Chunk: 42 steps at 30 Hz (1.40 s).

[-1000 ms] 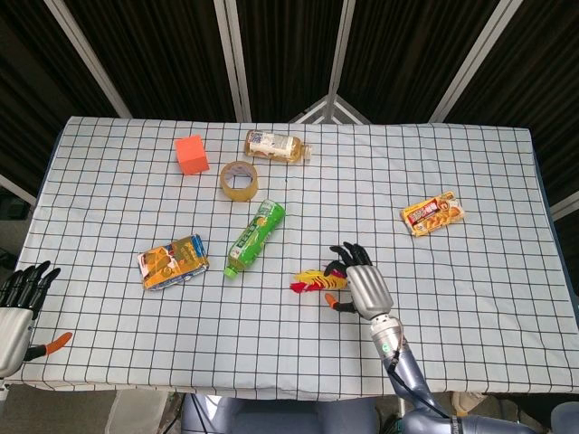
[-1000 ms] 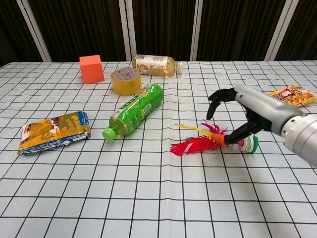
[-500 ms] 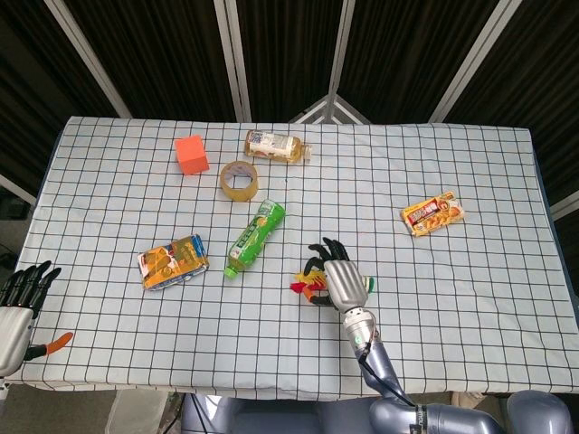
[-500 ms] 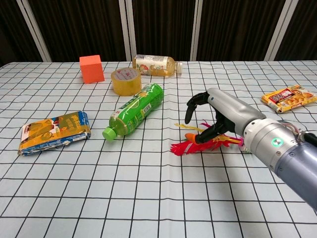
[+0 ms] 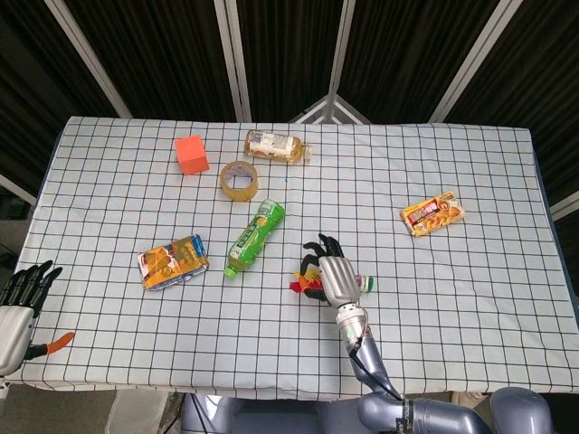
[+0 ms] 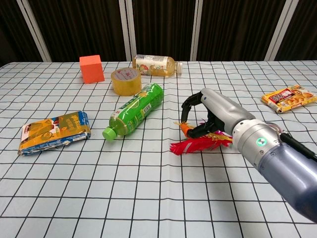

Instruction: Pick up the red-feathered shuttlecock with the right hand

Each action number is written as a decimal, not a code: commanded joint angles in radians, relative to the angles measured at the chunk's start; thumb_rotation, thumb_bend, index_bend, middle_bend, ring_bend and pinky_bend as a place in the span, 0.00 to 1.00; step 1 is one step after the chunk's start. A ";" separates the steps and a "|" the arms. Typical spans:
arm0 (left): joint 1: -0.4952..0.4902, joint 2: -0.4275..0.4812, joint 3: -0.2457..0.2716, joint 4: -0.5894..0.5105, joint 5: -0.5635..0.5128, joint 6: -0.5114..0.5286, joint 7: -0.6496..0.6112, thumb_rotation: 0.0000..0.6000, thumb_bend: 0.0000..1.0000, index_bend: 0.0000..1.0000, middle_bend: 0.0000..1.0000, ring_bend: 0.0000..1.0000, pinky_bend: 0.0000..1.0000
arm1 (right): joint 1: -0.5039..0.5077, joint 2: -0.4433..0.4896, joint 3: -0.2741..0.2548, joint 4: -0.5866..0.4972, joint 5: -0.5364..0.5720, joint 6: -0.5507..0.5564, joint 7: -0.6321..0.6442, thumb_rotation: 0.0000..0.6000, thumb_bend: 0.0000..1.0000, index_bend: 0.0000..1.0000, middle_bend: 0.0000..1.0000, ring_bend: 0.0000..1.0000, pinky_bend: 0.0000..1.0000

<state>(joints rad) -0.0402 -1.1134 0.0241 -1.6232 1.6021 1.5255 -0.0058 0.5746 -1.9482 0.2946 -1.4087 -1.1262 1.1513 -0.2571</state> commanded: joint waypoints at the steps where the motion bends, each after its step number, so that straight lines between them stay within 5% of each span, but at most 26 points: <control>1: -0.001 0.001 0.000 -0.001 0.000 -0.001 -0.002 1.00 0.00 0.00 0.00 0.00 0.00 | 0.001 -0.006 -0.003 0.004 -0.002 0.001 0.005 1.00 0.52 0.65 0.26 0.00 0.00; 11: 0.000 0.002 0.000 0.000 -0.002 -0.001 -0.003 1.00 0.00 0.00 0.00 0.00 0.00 | 0.002 0.040 0.014 -0.070 -0.037 0.035 -0.010 1.00 0.53 0.66 0.26 0.00 0.00; 25: 0.006 -0.003 0.014 -0.007 0.015 0.006 0.029 1.00 0.00 0.00 0.00 0.00 0.00 | -0.043 0.257 0.068 -0.267 -0.019 0.100 -0.107 1.00 0.53 0.66 0.26 0.00 0.00; 42: 0.008 -0.010 0.014 -0.009 0.015 0.006 0.052 1.00 0.00 0.00 0.00 0.00 0.00 | -0.114 0.393 0.037 -0.321 -0.008 0.140 -0.059 1.00 0.53 0.66 0.26 0.00 0.00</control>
<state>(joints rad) -0.0322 -1.1229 0.0385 -1.6317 1.6176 1.5313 0.0456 0.4646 -1.5605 0.3347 -1.7261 -1.1310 1.2871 -0.3193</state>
